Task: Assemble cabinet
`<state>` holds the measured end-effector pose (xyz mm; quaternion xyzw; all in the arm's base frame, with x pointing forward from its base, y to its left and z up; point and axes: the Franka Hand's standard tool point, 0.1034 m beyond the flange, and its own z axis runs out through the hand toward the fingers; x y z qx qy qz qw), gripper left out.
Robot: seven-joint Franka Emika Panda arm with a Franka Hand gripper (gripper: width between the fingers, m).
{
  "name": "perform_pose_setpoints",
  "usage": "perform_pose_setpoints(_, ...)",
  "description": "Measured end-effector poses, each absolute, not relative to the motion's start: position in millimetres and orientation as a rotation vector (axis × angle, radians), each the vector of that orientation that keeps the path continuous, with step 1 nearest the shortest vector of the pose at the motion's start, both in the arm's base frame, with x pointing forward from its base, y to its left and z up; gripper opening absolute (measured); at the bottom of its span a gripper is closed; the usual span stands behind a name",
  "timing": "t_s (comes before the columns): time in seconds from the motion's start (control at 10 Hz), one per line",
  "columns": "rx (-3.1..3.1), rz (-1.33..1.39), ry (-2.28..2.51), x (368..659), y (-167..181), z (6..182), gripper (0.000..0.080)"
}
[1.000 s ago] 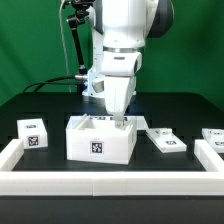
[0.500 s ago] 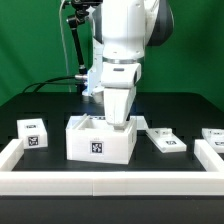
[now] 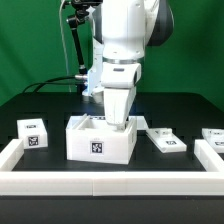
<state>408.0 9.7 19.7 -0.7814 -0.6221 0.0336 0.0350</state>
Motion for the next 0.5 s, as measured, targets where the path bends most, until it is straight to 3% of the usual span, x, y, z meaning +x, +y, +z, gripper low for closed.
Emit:
perform_pose_setpoints(0.1,-2.402,0.103,-1.912,408.0,9.7,19.7,0.0216)
perform_pose_setpoints(0.2,-2.402,0.102,-1.913,408.4,9.8,19.9,0.0056)
perform_pose_setpoints(0.5,-2.408,0.091,-1.915,410.4,9.4,20.9,0.0041)
